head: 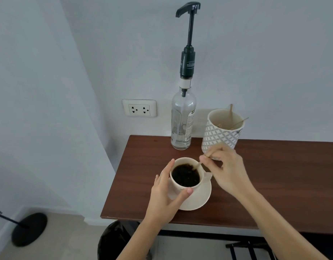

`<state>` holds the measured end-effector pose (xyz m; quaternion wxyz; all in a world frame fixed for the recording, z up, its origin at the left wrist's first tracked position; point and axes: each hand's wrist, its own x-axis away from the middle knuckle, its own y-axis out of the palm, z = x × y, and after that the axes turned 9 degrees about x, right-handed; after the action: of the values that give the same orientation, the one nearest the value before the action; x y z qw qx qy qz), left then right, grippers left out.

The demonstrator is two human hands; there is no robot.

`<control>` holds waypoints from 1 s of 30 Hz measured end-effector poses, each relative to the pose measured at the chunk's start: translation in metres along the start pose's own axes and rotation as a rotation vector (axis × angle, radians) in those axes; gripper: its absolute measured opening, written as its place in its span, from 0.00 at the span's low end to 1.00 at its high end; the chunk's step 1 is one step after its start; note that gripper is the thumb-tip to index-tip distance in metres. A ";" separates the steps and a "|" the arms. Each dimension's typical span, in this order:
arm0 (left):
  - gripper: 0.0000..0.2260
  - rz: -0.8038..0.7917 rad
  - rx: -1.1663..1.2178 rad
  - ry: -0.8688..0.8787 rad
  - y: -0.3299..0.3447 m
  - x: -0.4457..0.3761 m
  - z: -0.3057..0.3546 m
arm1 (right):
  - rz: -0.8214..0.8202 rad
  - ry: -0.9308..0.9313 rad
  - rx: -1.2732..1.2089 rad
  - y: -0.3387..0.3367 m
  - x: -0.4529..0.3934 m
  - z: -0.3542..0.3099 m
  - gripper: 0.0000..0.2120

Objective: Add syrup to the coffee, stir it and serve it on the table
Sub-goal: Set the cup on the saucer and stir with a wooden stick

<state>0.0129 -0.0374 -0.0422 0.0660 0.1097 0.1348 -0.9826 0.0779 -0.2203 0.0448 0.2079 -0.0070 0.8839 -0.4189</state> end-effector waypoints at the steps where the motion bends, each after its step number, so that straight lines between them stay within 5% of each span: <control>1: 0.35 0.002 -0.001 -0.003 0.000 0.000 0.000 | -0.023 0.007 0.018 -0.005 0.004 0.002 0.05; 5: 0.35 0.003 0.003 -0.009 0.000 0.000 0.000 | -0.155 0.038 -0.125 0.003 0.016 -0.009 0.04; 11: 0.36 0.001 -0.001 -0.004 0.000 0.000 -0.001 | 0.016 -0.001 -0.012 0.003 -0.001 -0.001 0.05; 16: 0.36 0.000 0.013 -0.023 0.000 0.000 -0.001 | -0.201 0.048 -0.153 -0.004 0.014 -0.005 0.04; 22: 0.37 -0.012 0.007 -0.027 0.000 0.001 -0.002 | -0.011 -0.022 -0.040 0.007 -0.005 -0.008 0.05; 27: 0.36 -0.006 0.013 -0.037 0.000 0.000 0.000 | -0.241 0.024 -0.070 -0.015 0.008 -0.001 0.07; 30: 0.37 -0.010 0.012 -0.035 -0.001 0.000 -0.001 | -0.184 -0.031 -0.158 0.004 0.008 -0.014 0.05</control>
<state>0.0130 -0.0364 -0.0433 0.0628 0.0921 0.1283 -0.9854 0.0660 -0.2086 0.0469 0.1810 -0.1108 0.9065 -0.3651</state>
